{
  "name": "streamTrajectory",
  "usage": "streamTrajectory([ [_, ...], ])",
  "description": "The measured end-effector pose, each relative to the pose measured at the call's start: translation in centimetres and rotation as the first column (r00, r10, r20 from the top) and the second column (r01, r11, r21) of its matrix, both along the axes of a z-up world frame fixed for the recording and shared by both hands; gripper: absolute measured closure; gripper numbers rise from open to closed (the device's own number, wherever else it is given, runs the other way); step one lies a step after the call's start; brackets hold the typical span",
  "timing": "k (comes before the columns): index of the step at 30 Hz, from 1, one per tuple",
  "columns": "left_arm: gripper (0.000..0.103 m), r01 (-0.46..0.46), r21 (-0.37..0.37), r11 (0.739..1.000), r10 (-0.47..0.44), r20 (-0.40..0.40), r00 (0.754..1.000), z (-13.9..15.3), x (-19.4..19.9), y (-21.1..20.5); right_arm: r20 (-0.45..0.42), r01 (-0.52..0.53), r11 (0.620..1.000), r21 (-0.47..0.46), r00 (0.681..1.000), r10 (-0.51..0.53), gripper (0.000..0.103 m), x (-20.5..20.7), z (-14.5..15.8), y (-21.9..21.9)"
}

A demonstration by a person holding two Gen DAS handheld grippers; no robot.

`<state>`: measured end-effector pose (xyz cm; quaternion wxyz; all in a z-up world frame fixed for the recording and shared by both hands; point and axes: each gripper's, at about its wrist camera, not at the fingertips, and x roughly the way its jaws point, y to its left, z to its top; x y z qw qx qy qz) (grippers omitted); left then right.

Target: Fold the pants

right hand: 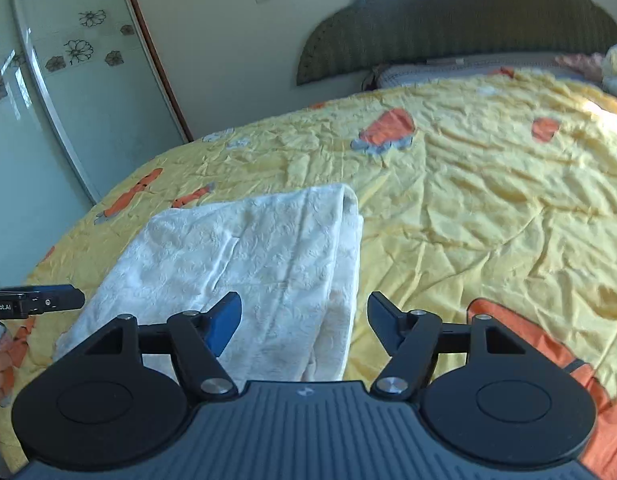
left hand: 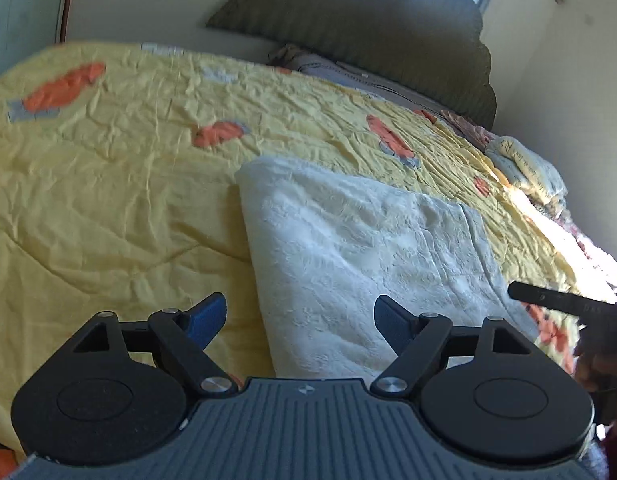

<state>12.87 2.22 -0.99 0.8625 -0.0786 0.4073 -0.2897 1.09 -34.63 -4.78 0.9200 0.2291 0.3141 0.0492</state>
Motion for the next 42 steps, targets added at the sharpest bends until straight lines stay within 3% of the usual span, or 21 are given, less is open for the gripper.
streamTrajectory([
  [2,0.02,-0.034,-0.053,0.998,0.028,-0.1,0.995,-1.1,1.9,0.9,-0.021,-0.015,0.995,0.1,1.0,0.017,0.034,1.0,-1.3,-1.3],
  [5,0.02,-0.059,-0.128,0.99,0.035,-0.18,0.983,-2.2,3.6,1.7,-0.039,-0.016,0.989,0.149,0.999,0.022,0.034,1.8,-2.3,-1.9],
  [12,0.02,0.027,-0.17,0.985,-0.056,-0.17,0.984,-2.6,3.8,0.1,-0.033,-0.077,0.971,0.227,0.996,0.087,0.032,3.2,-3.2,-1.4],
  [16,0.02,0.09,-0.183,0.979,-0.12,-0.156,0.98,-2.9,4.0,-1.1,0.007,-0.117,0.928,0.353,0.992,0.123,0.032,4.0,-4.4,-2.9],
  [18,0.02,0.099,-0.186,0.978,-0.127,-0.142,0.982,-3.2,4.2,-1.6,0.023,-0.105,0.905,0.412,0.994,0.105,0.037,4.5,-5.1,-3.6],
  [19,0.021,0.099,-0.184,0.978,-0.125,-0.137,0.983,-3.2,4.3,-1.9,0.009,-0.084,0.907,0.414,0.996,0.088,0.043,4.7,-5.2,-3.8],
  [20,0.022,0.095,-0.18,0.979,-0.12,-0.132,0.984,-3.2,4.3,-2.1,-0.011,-0.068,0.916,0.396,0.997,0.079,0.059,4.9,-5.3,-3.6],
  [21,0.028,0.091,-0.166,0.982,-0.112,-0.122,0.986,-3.1,4.3,-2.3,-0.016,-0.069,0.924,0.376,0.997,0.081,0.066,5.0,-5.2,-3.3],
  [25,0.061,0.098,-0.027,0.995,-0.099,-0.039,0.994,-2.7,3.5,-3.2,0.021,-0.08,0.953,0.292,0.997,0.077,0.075,4.2,-3.7,-2.0],
  [28,0.075,0.077,0.007,0.997,-0.077,0.019,0.997,-2.2,2.7,-3.2,0.05,-0.076,0.966,0.249,0.997,0.066,0.078,3.8,-2.6,-1.2],
  [36,0.086,0.005,0.005,1.0,-0.006,0.154,0.988,0.9,1.1,-2.5,0.166,-0.128,0.975,0.18,0.981,0.098,0.082,4.0,1.8,0.9],
  [42,0.086,-0.089,0.018,0.996,0.081,0.25,0.965,3.8,3.2,-0.4,0.23,-0.202,0.966,0.159,0.959,0.163,0.082,8.0,4.0,2.6],
])
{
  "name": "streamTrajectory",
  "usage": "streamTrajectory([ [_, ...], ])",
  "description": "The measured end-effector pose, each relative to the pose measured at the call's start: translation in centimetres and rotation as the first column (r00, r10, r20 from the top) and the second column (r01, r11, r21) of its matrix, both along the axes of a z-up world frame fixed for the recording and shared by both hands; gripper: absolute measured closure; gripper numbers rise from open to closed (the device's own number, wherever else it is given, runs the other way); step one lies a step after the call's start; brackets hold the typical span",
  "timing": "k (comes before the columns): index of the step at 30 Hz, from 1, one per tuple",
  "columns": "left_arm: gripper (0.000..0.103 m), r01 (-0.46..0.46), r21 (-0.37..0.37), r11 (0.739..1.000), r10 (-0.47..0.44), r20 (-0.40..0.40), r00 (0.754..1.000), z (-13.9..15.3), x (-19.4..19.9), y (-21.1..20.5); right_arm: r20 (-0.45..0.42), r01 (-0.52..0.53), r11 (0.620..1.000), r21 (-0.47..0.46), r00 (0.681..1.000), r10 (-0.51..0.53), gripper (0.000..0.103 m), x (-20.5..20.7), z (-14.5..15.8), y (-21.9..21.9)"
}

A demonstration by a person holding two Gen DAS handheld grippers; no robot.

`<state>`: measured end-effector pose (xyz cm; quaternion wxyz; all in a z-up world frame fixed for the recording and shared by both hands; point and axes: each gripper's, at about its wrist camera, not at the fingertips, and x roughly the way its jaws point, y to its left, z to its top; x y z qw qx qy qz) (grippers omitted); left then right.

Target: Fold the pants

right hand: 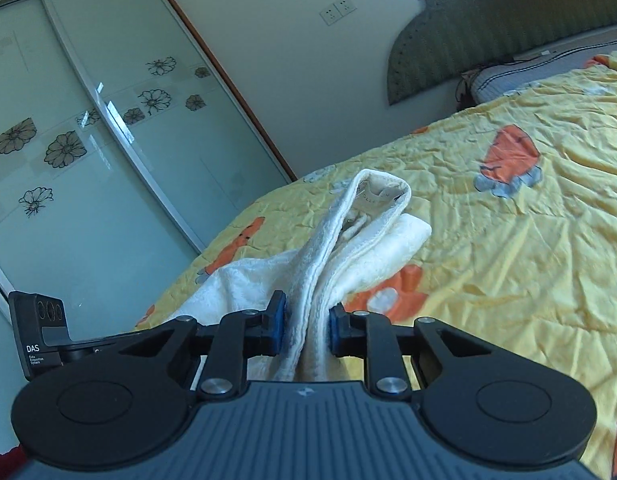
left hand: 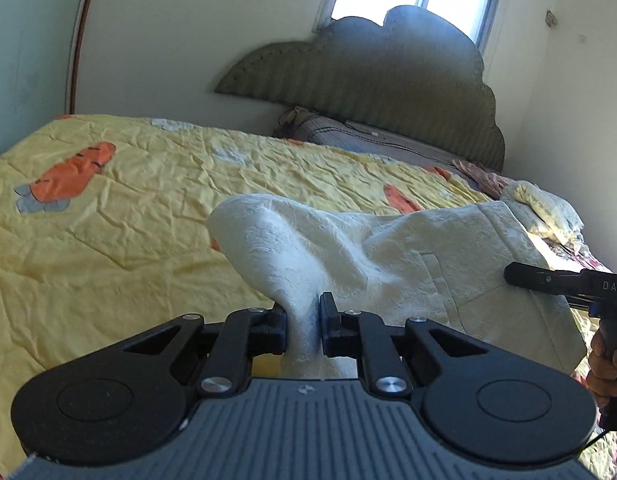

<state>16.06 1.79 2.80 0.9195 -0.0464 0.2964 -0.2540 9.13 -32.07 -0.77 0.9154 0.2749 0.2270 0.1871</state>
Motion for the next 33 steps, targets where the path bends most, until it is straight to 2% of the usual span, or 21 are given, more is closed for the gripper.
streamTrajectory([
  [6,0.086,-0.08,0.073,0.994,0.078,0.029,0.997,0.6,4.4,1.3,-0.001,-0.048,0.998,-0.027,0.999,0.048,0.082,6.8,0.3,2.1],
  [13,0.086,-0.133,0.183,0.974,0.14,-0.025,0.99,-3.2,8.3,1.1,-0.1,-0.051,0.992,-0.117,0.994,0.039,0.082,12.2,-2.7,4.4],
  [17,0.084,-0.138,0.214,0.967,0.14,0.003,0.99,-4.2,8.0,0.7,-0.141,-0.052,0.994,-0.098,0.989,0.038,0.081,12.9,-4.5,3.5],
  [20,0.078,-0.148,0.24,0.959,0.151,0.006,0.989,-4.3,8.0,0.3,-0.169,-0.043,0.994,-0.099,0.985,0.026,0.075,13.0,-5.2,3.2],
  [22,0.069,-0.158,0.249,0.956,0.161,0.01,0.987,-4.3,7.8,0.1,-0.187,-0.03,0.995,-0.098,0.982,0.011,0.071,12.9,-5.6,3.1],
  [25,0.061,-0.174,0.262,0.949,0.179,0.005,0.984,-4.4,7.9,0.2,-0.217,-0.02,0.995,-0.1,0.976,-0.002,0.064,12.8,-5.9,2.9],
  [27,0.056,-0.182,0.276,0.944,0.184,0.016,0.983,-4.3,7.6,0.2,-0.229,-0.017,0.992,-0.124,0.973,-0.012,0.056,12.4,-5.8,2.9],
  [30,0.051,-0.211,0.308,0.928,0.204,0.056,0.977,-4.1,7.0,0.1,-0.227,-0.014,0.985,-0.174,0.974,-0.026,0.054,11.5,-5.2,3.1],
  [33,0.05,-0.248,0.322,0.914,0.23,0.092,0.969,-3.6,6.1,0.4,-0.179,0.066,0.963,-0.26,0.977,-0.116,0.052,10.0,-3.9,3.2],
])
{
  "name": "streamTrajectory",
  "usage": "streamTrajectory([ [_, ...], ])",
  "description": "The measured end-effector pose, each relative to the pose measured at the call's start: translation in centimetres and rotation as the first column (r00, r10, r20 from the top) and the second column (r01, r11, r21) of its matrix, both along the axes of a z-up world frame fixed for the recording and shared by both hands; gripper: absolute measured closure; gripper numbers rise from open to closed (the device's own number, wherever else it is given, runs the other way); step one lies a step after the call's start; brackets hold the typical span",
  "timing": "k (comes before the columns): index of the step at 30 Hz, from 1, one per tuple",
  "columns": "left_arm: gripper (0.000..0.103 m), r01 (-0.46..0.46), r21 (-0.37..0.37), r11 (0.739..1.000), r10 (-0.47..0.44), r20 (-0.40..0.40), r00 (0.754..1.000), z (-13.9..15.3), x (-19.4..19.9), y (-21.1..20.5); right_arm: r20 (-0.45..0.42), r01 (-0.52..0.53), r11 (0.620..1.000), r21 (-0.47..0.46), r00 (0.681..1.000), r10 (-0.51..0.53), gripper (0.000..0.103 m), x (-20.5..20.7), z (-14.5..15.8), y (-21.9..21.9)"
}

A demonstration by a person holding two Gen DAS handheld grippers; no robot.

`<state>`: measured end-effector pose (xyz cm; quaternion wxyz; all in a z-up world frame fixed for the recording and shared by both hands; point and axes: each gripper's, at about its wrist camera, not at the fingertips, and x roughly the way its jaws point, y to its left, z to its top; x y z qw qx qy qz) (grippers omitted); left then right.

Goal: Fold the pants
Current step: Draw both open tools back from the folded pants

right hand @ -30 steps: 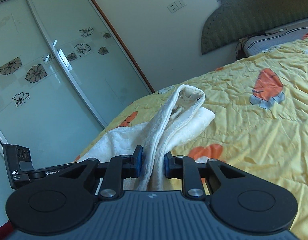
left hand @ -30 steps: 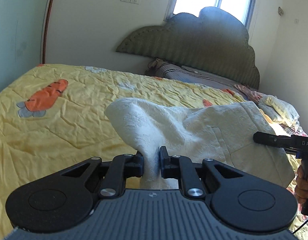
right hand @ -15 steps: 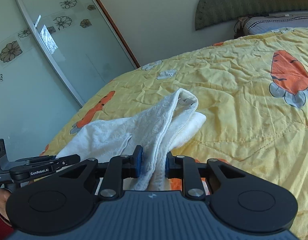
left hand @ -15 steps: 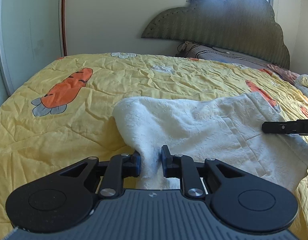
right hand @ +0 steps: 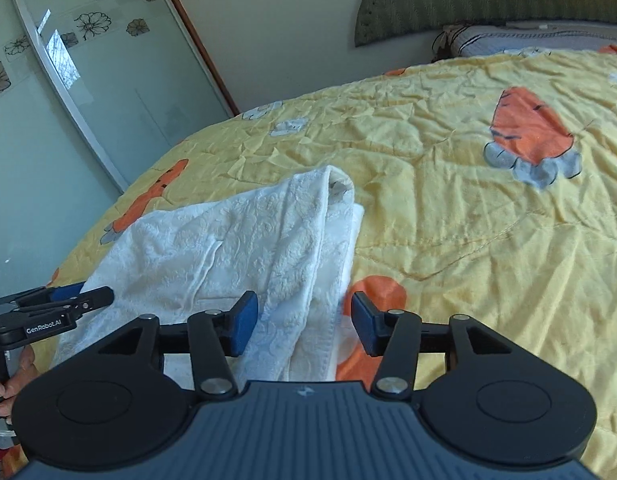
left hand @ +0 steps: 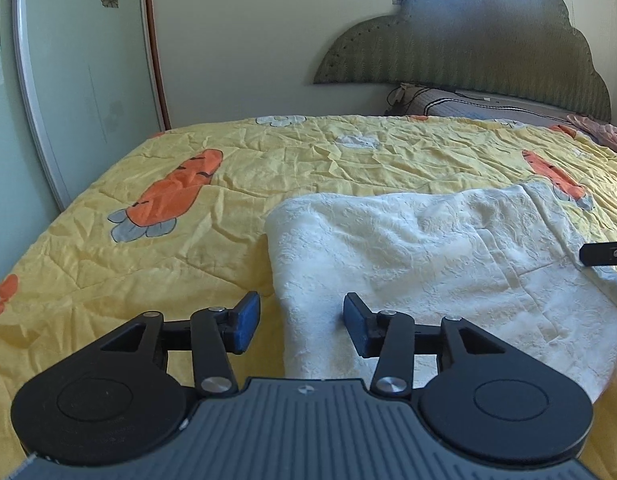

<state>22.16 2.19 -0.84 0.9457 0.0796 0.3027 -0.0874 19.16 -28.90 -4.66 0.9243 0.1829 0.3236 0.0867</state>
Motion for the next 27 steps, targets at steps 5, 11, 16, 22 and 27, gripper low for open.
streamTrajectory([
  [5,0.046,-0.058,0.01,0.998,0.058,0.011,0.998,0.8,-1.6,0.6,0.135,0.002,0.994,-0.106,0.991,0.013,0.048,-3.3,3.0,2.0],
  [11,0.041,-0.093,-0.003,0.996,0.092,-0.012,0.996,0.9,-4.0,1.2,0.14,-0.113,0.983,-0.148,0.981,0.134,0.035,-5.4,3.0,5.4],
  [16,0.036,-0.088,0.041,0.995,0.088,0.004,0.996,0.1,-5.0,0.7,0.041,-0.087,0.971,-0.223,0.994,0.098,0.036,-4.7,0.2,5.8],
  [22,0.037,-0.119,0.028,0.992,0.119,0.014,0.993,1.0,-5.6,0.9,0.103,-0.033,0.977,-0.211,0.993,0.056,0.035,-6.8,1.2,5.7],
  [27,0.036,-0.125,0.034,0.992,0.125,-0.004,0.992,0.8,-5.8,0.6,0.125,-0.074,0.974,-0.212,0.987,0.102,0.022,-7.2,1.3,6.9],
])
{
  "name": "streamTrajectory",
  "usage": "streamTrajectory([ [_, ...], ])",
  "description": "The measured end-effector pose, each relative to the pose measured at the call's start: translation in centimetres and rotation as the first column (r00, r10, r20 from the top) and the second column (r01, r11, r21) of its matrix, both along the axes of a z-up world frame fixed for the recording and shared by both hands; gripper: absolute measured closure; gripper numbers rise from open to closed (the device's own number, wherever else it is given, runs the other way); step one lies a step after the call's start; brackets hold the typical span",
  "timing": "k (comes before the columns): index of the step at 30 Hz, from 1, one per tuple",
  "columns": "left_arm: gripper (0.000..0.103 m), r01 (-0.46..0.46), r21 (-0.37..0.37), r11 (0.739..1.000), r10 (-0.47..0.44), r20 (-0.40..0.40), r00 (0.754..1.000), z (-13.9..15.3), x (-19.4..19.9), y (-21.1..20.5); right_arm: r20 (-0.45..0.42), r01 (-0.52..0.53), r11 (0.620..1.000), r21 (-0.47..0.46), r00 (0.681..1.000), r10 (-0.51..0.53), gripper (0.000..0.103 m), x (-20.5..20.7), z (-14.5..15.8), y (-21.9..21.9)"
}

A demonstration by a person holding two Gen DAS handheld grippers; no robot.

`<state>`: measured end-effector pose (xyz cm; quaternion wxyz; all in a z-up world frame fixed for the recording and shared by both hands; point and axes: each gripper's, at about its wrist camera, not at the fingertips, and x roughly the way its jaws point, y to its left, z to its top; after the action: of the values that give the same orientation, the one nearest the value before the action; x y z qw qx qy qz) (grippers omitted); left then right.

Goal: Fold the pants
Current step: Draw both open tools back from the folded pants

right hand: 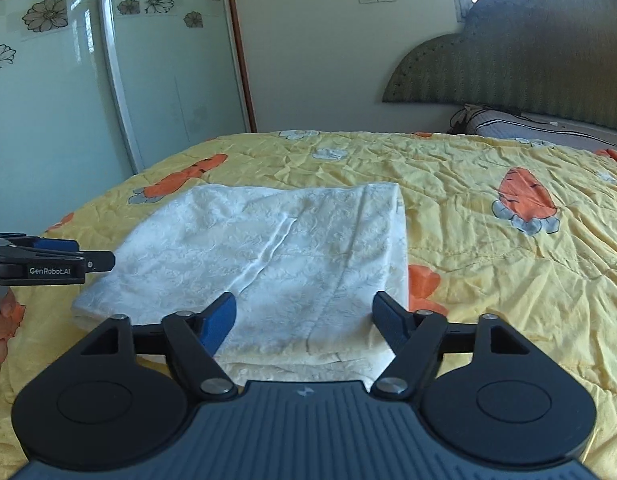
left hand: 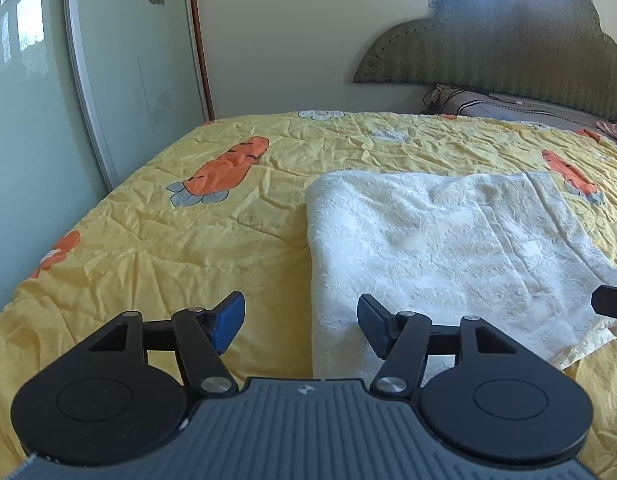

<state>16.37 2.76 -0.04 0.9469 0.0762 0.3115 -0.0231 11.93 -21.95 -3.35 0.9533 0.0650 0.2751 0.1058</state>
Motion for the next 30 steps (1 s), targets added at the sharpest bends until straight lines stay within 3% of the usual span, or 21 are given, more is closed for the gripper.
streamTrajectory([
  [3,0.036,-0.013,0.003,1.0,0.013,0.005,1.0,-0.1,-0.2,0.3,-0.055,0.013,1.0,-0.019,0.998,-0.014,0.022,0.9,-1.1,0.0],
  [10,0.036,-0.044,-0.012,0.999,0.044,0.031,0.999,1.0,-1.8,1.5,-0.045,0.136,0.99,0.025,0.99,-0.134,0.022,-0.6,-0.7,-1.8],
  [19,0.035,-0.012,-0.063,0.998,0.011,-0.015,1.0,0.8,-5.4,1.4,-0.042,0.08,0.996,0.027,0.996,-0.079,0.021,-4.1,0.2,0.6],
  [28,0.028,0.01,-0.088,0.996,-0.014,-0.041,0.999,-0.5,-7.6,1.3,-0.078,0.109,0.994,0.012,0.991,-0.107,0.019,-5.9,0.4,2.4],
  [30,0.026,0.015,-0.095,0.995,-0.02,-0.051,0.999,-0.7,-7.8,1.3,-0.086,0.116,0.993,0.014,0.99,-0.114,0.008,-6.3,0.5,2.6],
])
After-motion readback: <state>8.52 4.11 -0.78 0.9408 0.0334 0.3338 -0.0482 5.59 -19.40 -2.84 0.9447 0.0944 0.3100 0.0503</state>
